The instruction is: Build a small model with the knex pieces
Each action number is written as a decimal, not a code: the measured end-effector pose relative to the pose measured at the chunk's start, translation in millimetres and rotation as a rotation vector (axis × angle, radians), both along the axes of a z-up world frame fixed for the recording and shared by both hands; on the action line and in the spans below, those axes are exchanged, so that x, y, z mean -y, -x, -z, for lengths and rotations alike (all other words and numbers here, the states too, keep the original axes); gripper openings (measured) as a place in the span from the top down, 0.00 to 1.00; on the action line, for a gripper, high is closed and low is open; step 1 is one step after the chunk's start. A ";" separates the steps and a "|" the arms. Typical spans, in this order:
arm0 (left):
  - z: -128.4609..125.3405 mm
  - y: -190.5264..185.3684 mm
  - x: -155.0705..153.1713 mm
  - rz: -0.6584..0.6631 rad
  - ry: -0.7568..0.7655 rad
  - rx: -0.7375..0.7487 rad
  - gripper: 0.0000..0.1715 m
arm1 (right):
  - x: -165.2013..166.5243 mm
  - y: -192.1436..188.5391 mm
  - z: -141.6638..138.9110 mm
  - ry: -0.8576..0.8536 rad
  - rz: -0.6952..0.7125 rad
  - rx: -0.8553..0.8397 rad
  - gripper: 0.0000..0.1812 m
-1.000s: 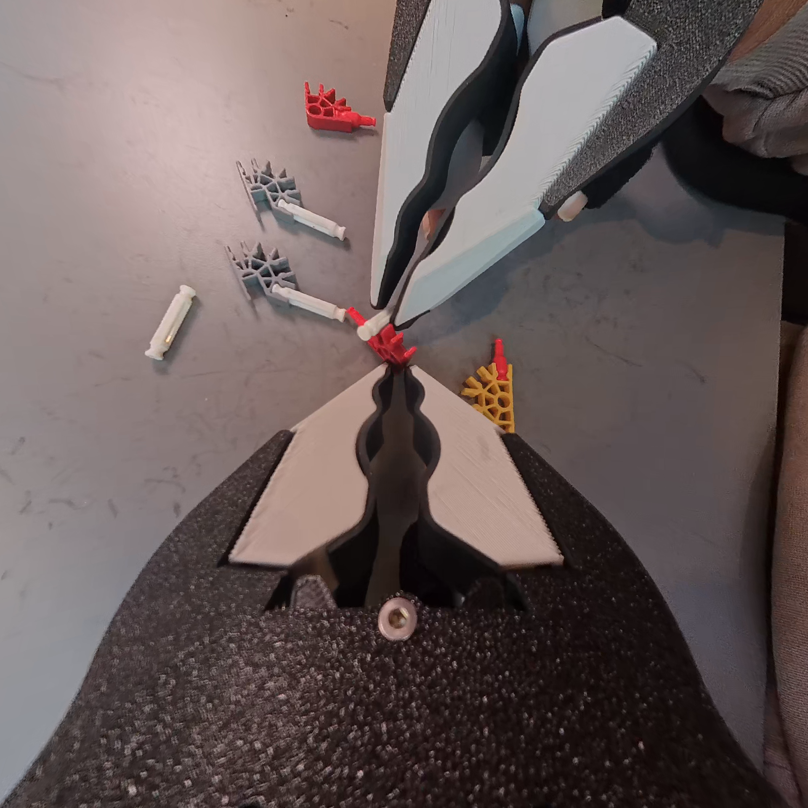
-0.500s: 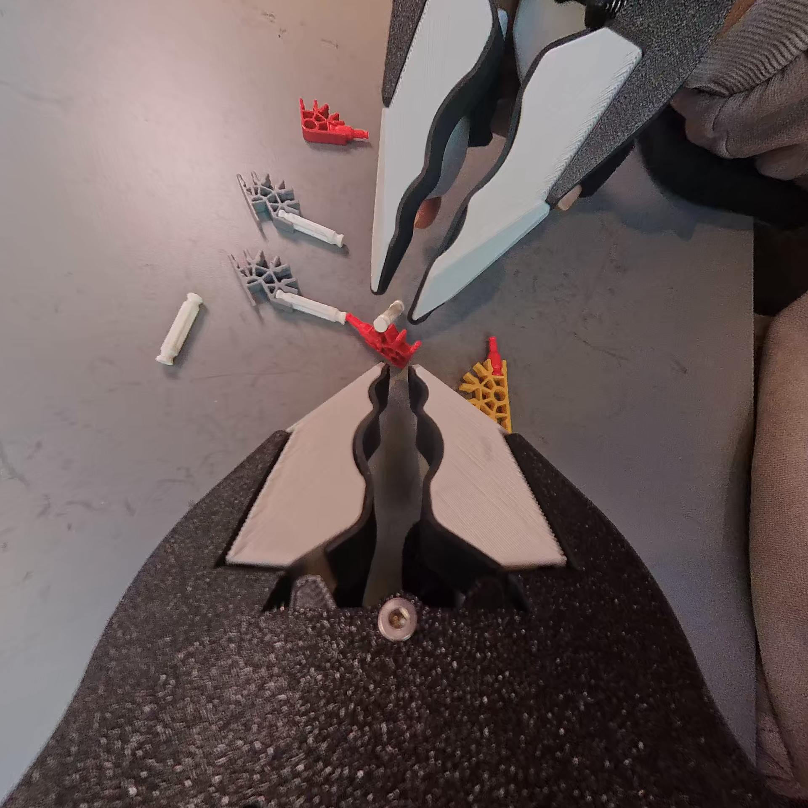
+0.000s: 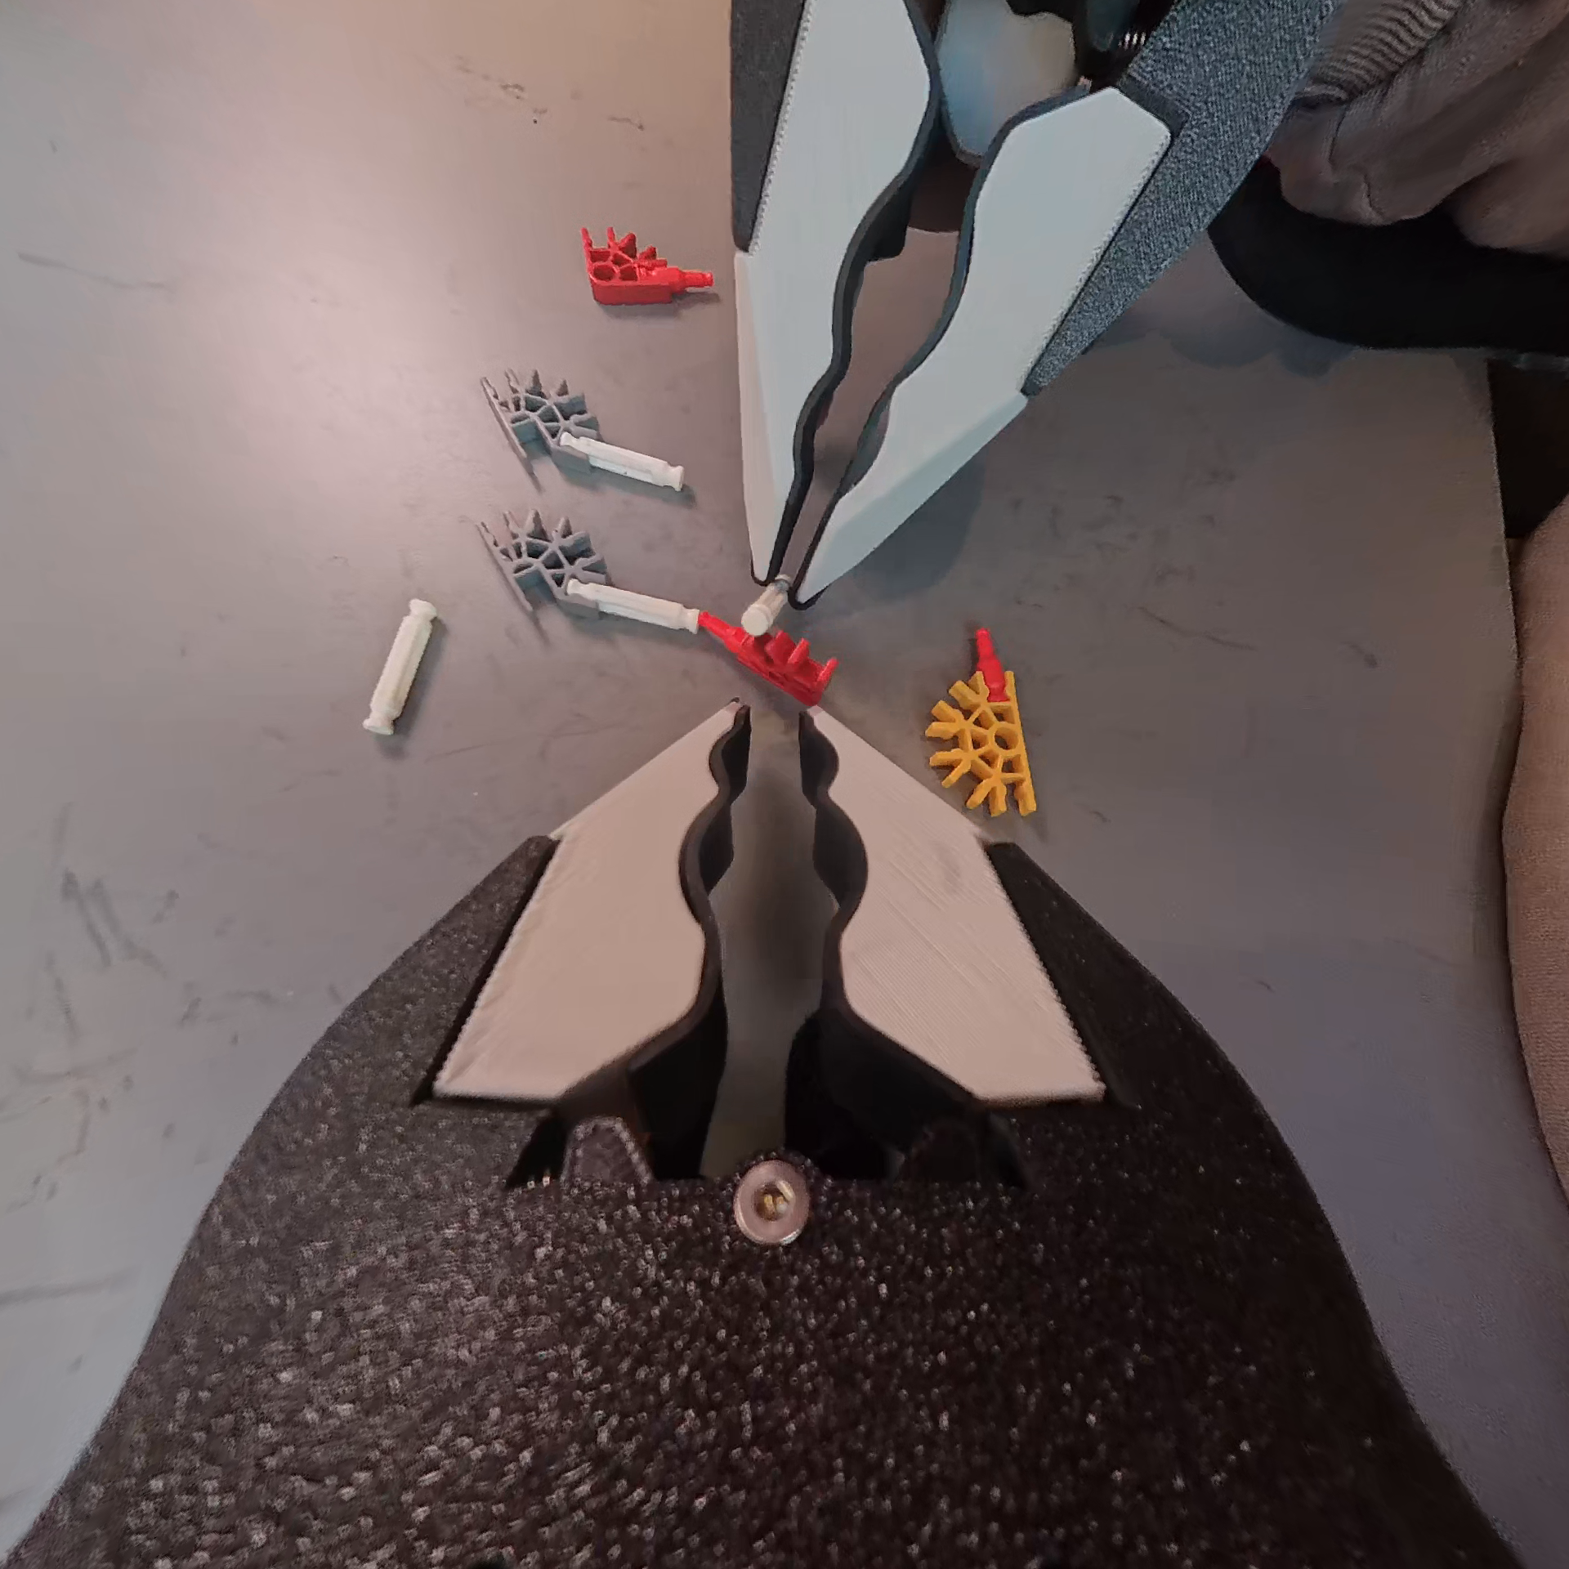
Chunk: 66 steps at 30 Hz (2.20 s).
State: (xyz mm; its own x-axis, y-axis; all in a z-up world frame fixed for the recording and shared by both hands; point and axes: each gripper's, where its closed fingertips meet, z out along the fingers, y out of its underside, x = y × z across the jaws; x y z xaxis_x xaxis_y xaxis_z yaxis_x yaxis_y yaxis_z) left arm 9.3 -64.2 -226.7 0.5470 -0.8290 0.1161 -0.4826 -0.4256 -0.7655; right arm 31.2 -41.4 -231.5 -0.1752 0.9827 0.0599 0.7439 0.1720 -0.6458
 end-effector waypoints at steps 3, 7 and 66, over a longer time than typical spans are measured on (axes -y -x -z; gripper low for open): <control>3.1 0.0 -1.1 0.004 -0.023 -0.031 0.92 | -2.1 1.3 -3.9 0.015 0.000 0.012 0.99; 4.6 -1.5 -0.5 0.012 -0.022 -0.031 0.92 | -3.7 3.5 -6.4 0.025 -0.005 0.067 0.99; -1.0 -3.5 -7.6 0.158 -0.239 -0.128 0.97 | 6.3 6.4 -17.5 -0.128 -0.134 -0.130 0.99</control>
